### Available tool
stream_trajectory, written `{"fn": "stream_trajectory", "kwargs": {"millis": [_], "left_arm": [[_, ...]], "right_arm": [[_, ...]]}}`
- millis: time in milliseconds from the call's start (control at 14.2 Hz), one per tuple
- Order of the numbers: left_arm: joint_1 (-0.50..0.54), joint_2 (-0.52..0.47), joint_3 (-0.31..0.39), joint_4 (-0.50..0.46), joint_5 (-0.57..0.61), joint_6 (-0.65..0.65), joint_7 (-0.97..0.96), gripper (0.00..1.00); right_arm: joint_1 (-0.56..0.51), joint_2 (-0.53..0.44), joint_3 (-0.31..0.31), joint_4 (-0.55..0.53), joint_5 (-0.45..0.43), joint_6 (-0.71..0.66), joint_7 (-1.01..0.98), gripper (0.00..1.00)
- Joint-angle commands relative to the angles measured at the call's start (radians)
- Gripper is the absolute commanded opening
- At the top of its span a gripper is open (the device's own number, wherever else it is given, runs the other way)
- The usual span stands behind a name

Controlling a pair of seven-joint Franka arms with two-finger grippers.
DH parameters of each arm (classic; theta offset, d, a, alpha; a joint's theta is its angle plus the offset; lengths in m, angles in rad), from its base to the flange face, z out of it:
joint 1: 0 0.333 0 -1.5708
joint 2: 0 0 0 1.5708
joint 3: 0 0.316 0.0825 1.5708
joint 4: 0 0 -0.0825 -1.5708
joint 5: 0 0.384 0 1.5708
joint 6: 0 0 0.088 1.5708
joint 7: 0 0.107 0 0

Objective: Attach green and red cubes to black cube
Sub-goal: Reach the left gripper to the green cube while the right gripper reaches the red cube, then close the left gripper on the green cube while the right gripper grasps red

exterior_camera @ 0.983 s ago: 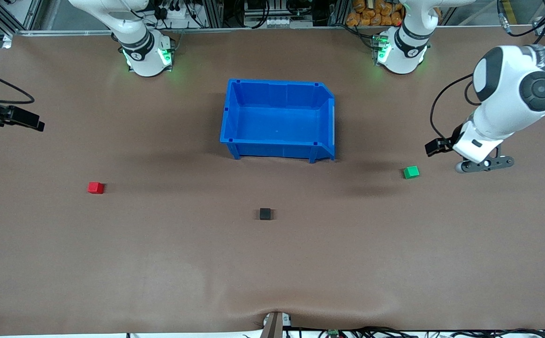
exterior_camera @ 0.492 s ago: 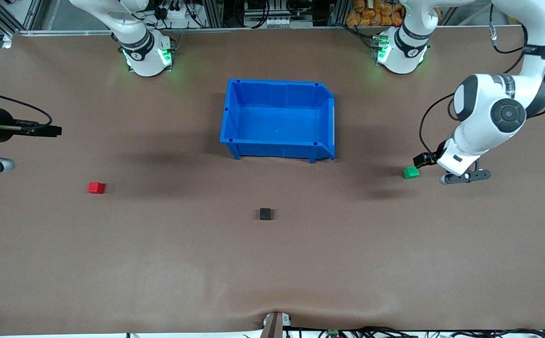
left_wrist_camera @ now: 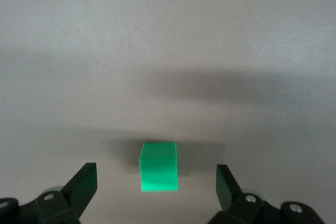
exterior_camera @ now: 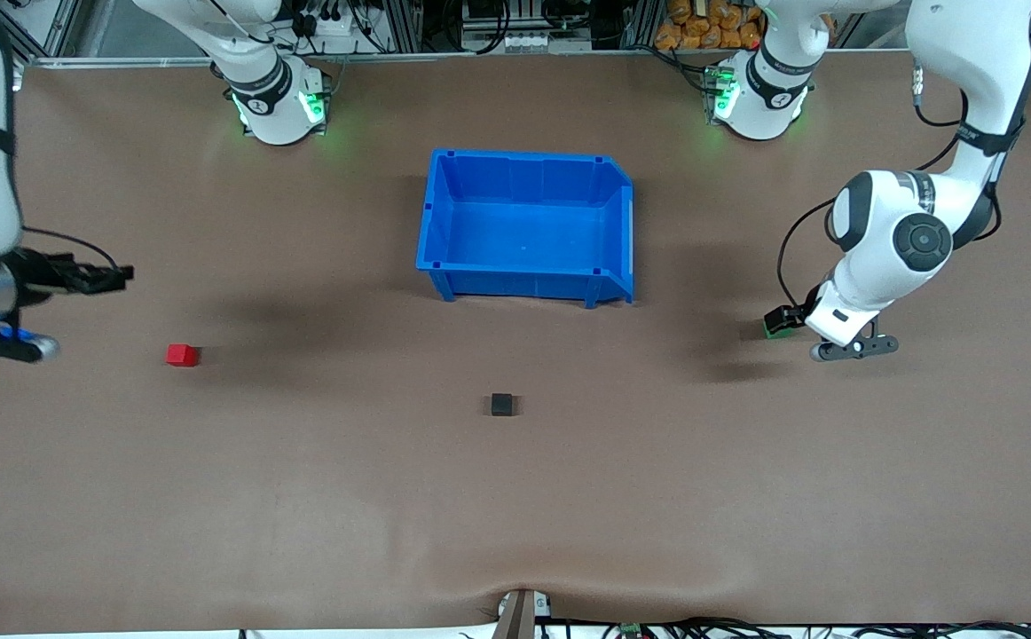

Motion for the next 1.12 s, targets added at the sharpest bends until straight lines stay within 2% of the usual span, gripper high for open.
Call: {"fn": "stream_trajectory", "kwargs": {"millis": [0, 351, 632, 843, 913, 1054], "left_arm": [[0.013, 0.047, -0.005, -0.001, 0.016, 0.059, -0.014, 1.00], [0.025, 0.079, -0.005, -0.013, 0.016, 0.096, -0.014, 1.00], [0.024, 0.076, -0.006, -0.021, 0.016, 0.096, -0.012, 1.00], [0.025, 0.080, -0.006, -0.020, 0.016, 0.096, -0.012, 0.89], [0.025, 0.082, -0.006, -0.020, 0.016, 0.096, -0.012, 0.86], [0.025, 0.091, -0.006, -0.018, 0.016, 0.096, -0.012, 0.75]], "right_arm": [[-0.016, 0.092, 0.004, 0.011, -0.011, 0.105, 0.003, 1.00], [-0.037, 0.195, 0.004, -0.015, -0.026, 0.272, -0.003, 1.00], [-0.050, 0.230, 0.004, -0.124, -0.048, 0.561, -0.078, 1.00], [-0.037, 0.261, 0.004, -0.123, -0.052, 0.582, -0.107, 1.00], [-0.037, 0.264, 0.004, -0.126, -0.052, 0.581, -0.110, 0.98], [-0.039, 0.278, 0.004, -0.130, -0.054, 0.576, -0.123, 0.77]]}}
